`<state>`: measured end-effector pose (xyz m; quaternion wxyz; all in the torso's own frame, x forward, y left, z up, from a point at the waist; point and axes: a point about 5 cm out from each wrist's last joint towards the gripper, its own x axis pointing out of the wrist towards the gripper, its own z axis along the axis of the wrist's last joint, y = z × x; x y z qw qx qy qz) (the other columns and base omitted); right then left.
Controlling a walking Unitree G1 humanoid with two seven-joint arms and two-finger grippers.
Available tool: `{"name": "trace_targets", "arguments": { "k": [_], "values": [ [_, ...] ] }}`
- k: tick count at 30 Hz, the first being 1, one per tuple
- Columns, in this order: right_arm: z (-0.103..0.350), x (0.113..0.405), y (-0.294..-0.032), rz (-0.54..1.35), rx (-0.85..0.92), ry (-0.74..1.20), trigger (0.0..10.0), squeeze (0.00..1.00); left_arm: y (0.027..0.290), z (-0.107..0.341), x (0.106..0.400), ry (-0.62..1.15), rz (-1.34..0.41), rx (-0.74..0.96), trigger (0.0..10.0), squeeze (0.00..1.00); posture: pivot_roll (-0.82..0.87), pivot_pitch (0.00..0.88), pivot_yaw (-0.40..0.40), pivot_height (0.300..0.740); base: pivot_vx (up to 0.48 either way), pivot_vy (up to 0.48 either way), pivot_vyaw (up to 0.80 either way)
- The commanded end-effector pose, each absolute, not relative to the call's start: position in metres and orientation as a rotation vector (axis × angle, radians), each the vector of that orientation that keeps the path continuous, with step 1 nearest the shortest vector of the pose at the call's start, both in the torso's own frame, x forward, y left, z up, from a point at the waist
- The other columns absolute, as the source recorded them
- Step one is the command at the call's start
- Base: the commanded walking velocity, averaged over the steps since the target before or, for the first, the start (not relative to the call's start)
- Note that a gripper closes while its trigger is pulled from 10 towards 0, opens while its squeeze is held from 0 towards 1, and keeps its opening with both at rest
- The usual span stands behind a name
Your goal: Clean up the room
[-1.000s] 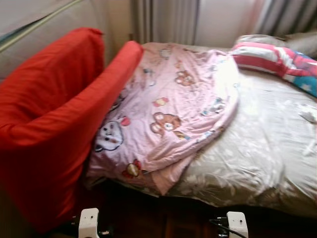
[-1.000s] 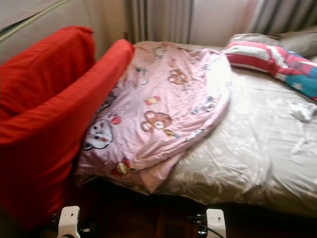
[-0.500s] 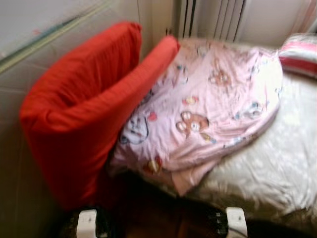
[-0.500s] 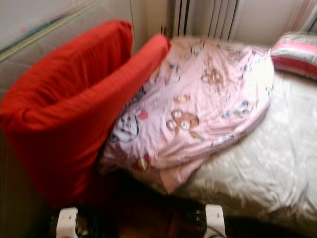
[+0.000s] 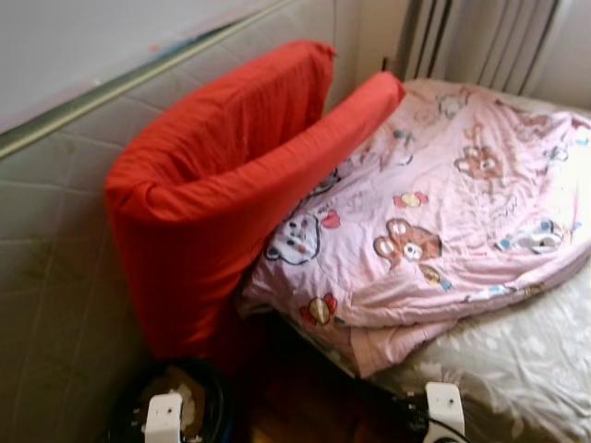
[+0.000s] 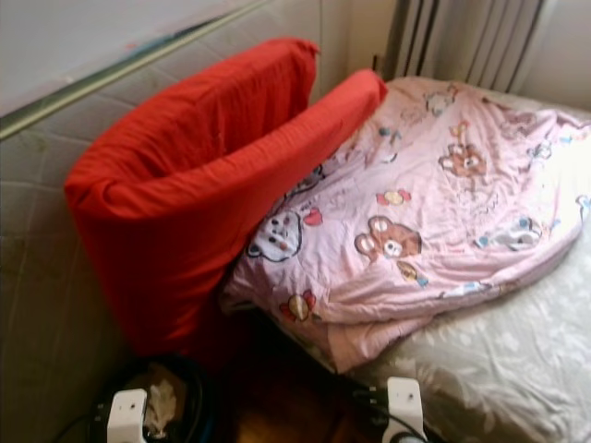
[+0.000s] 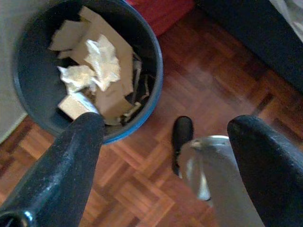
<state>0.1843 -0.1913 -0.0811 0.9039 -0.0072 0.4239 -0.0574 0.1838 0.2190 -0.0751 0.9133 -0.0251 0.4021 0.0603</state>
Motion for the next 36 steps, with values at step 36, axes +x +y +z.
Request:
{"name": "trace_targets", "arguments": {
  "k": [36],
  "values": [
    [-0.082,0.183,-0.185,-0.108,0.023,0.879,10.0,0.00,0.215,-0.068,0.196,0.769,0.107,-0.041,10.0,0.00,0.10,0.085,0.003,0.740,0.187,0.000,0.13]
  ]
}}
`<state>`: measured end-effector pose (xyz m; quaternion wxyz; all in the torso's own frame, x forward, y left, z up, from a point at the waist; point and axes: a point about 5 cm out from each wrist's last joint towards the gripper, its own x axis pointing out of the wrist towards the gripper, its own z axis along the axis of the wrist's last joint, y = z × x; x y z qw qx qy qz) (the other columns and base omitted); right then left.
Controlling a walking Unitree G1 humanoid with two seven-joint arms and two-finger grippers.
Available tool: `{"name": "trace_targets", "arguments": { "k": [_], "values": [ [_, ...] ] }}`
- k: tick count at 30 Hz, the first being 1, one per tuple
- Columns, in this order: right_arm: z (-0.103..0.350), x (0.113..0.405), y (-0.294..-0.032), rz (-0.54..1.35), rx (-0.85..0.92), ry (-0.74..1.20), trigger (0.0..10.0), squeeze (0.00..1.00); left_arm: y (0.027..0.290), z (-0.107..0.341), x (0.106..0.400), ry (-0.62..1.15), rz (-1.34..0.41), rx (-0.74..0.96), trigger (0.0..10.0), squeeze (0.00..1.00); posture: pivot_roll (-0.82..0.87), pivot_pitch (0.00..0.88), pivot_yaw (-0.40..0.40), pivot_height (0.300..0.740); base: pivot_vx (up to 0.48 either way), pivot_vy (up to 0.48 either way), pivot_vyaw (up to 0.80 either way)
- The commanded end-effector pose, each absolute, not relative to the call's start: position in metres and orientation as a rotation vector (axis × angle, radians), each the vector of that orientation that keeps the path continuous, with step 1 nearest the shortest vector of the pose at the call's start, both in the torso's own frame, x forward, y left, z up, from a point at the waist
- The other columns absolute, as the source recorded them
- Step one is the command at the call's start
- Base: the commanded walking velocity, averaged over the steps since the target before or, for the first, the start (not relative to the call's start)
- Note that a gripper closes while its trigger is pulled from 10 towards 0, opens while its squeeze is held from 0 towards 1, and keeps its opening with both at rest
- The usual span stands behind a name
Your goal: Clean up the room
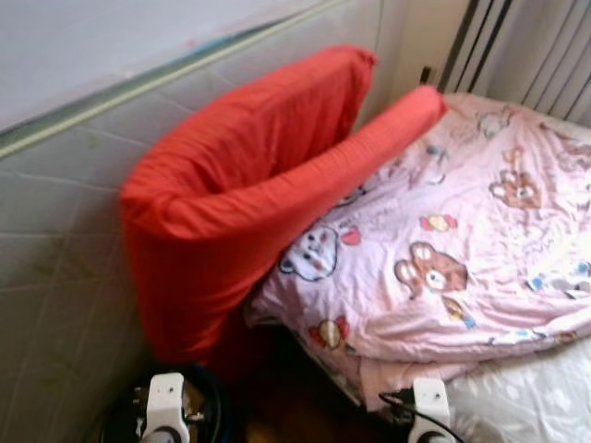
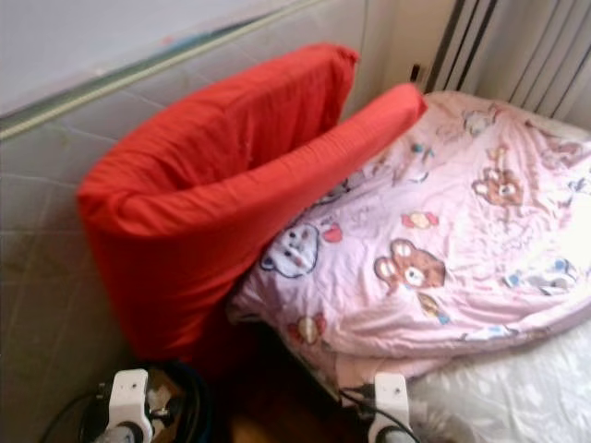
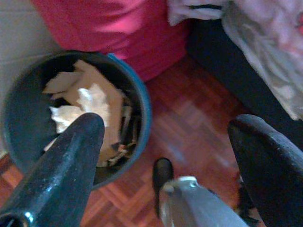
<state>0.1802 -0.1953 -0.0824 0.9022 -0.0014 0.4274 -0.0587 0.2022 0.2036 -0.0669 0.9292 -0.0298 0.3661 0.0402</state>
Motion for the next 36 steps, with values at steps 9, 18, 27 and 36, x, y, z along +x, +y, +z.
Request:
{"name": "trace_targets", "arguments": {
  "k": [9,18,27,36],
  "values": [
    [-0.075,0.196,-0.184,-0.111,0.035,0.823,10.0,0.00,0.216,-0.065,0.200,0.754,0.104,-0.030,10.0,0.00,0.10,0.083,0.005,0.740,0.059,0.000,0.00],
    [-0.054,0.228,-0.182,-0.081,0.037,0.666,10.0,0.00,0.217,-0.047,0.226,0.614,0.106,-0.029,10.0,0.00,0.10,0.070,0.001,0.740,0.000,0.000,0.00],
    [-0.027,0.255,-0.181,-0.052,0.035,0.444,10.0,0.00,0.216,-0.023,0.252,0.439,0.086,-0.021,10.0,0.00,0.09,0.055,-0.002,0.740,0.000,0.000,0.00],
    [-0.022,0.259,-0.185,-0.089,-0.049,0.407,10.0,0.00,0.207,-0.007,0.266,0.328,0.026,-0.002,10.0,0.00,0.08,0.054,0.003,0.730,0.000,0.000,0.00]
  ]
}}
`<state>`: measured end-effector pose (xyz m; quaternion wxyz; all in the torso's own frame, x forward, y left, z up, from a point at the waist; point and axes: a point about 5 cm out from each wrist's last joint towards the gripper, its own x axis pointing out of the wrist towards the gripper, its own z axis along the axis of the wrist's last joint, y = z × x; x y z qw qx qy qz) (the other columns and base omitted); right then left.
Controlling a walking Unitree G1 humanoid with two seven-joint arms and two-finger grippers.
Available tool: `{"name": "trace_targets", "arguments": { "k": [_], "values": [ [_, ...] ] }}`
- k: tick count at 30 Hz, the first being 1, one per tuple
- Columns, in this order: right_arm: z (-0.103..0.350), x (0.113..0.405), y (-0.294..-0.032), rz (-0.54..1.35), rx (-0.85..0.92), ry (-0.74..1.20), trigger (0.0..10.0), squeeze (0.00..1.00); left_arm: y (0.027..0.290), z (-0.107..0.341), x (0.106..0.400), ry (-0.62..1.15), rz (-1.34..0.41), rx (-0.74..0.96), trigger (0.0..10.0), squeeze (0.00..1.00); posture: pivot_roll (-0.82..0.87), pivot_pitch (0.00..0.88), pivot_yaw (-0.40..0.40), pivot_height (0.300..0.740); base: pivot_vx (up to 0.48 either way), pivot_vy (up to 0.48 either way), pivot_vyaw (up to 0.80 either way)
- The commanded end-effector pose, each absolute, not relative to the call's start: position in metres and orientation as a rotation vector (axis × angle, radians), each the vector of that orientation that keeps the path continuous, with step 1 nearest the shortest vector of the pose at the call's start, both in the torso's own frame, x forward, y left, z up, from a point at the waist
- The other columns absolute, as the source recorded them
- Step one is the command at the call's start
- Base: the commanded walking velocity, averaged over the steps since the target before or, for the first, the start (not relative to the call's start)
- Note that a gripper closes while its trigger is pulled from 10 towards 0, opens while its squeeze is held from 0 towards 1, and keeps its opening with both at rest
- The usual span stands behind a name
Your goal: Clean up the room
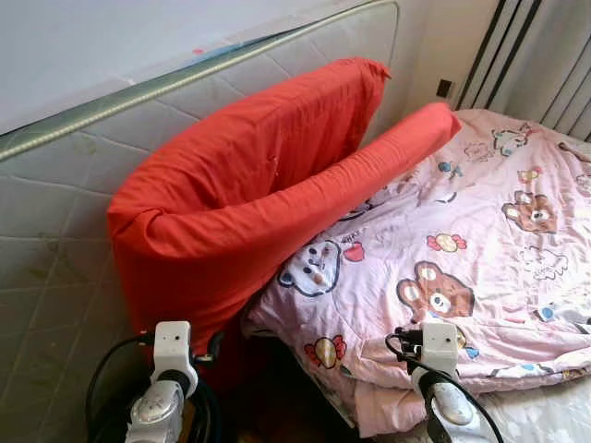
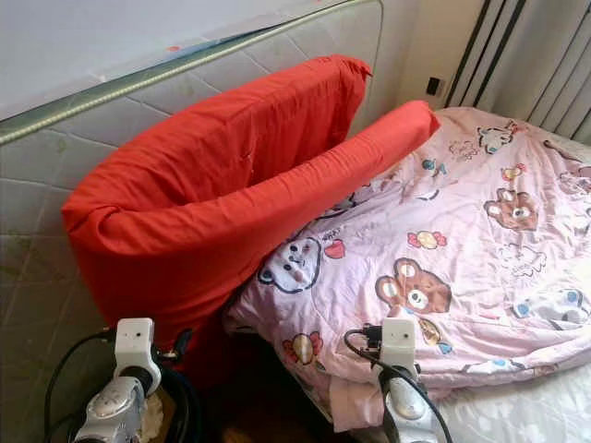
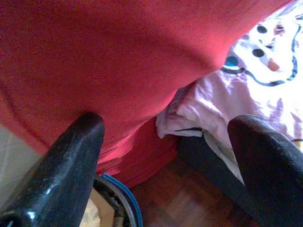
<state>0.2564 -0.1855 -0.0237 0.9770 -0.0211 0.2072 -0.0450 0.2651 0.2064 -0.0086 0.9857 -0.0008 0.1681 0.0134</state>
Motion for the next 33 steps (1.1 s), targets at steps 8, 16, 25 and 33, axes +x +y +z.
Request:
{"name": "trace_targets", "arguments": {
  "k": [8,16,25,33],
  "values": [
    [-0.011,0.268,-0.175,-0.006,-0.037,0.327,10.0,0.00,0.198,0.008,0.283,0.257,-0.004,-0.003,10.0,0.00,0.08,0.075,0.006,0.690,0.000,0.000,0.00],
    [-0.009,0.271,-0.176,-0.073,0.077,0.311,10.0,0.33,0.196,0.010,0.285,0.247,-0.020,-0.008,10.0,0.00,0.08,0.088,0.013,0.690,0.000,0.000,0.00],
    [-0.008,0.272,-0.178,-0.088,0.103,0.307,10.0,1.00,0.195,0.014,0.288,0.233,-0.025,-0.015,10.0,0.00,0.08,0.094,0.009,0.690,0.000,0.000,0.00],
    [-0.009,0.272,-0.178,-0.093,0.114,0.316,10.0,1.00,0.192,0.012,0.288,0.244,-0.038,-0.017,10.0,0.00,0.09,0.098,0.008,0.690,0.000,0.000,0.00]
  ]
}}
